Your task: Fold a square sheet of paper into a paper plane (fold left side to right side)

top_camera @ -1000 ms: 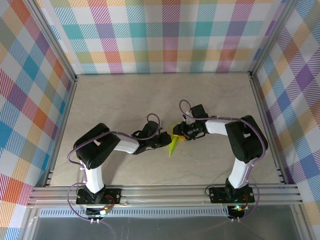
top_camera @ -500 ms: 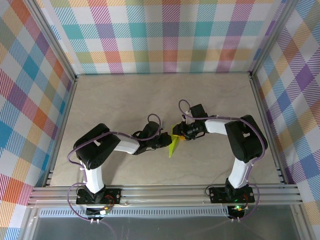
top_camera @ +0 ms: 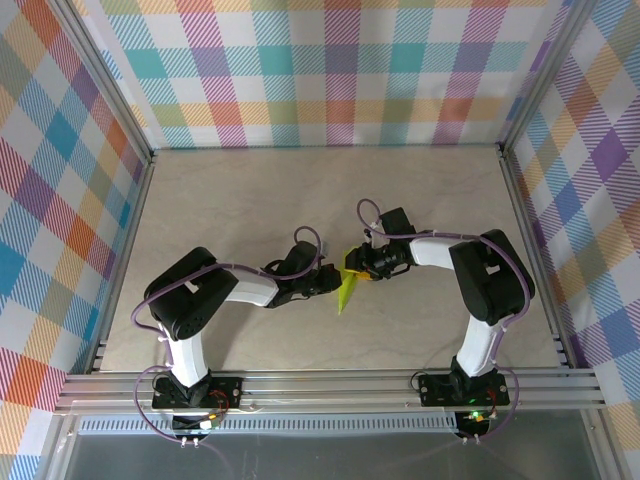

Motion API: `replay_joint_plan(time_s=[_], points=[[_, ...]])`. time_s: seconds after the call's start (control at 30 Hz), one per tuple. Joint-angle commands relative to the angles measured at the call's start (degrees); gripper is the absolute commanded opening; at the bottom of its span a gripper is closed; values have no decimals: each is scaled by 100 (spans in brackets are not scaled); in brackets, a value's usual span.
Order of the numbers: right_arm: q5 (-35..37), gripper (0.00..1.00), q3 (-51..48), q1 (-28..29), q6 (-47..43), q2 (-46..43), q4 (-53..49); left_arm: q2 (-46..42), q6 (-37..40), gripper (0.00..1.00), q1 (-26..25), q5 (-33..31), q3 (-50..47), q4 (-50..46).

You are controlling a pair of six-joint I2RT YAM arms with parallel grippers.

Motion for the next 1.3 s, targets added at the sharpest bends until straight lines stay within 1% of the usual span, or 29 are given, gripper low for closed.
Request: replay_joint_plan(time_s=[0.0, 0.27, 1.27], points=[[144, 43, -6, 27, -109, 211, -215, -135, 125, 0, 28, -9, 165, -145], [135, 43, -1, 32, -101, 237, -198, -166, 220, 0, 32, 2, 255, -259], [125, 43, -3, 27, -113, 241, -233, 282, 247, 0, 60, -141, 366, -441]])
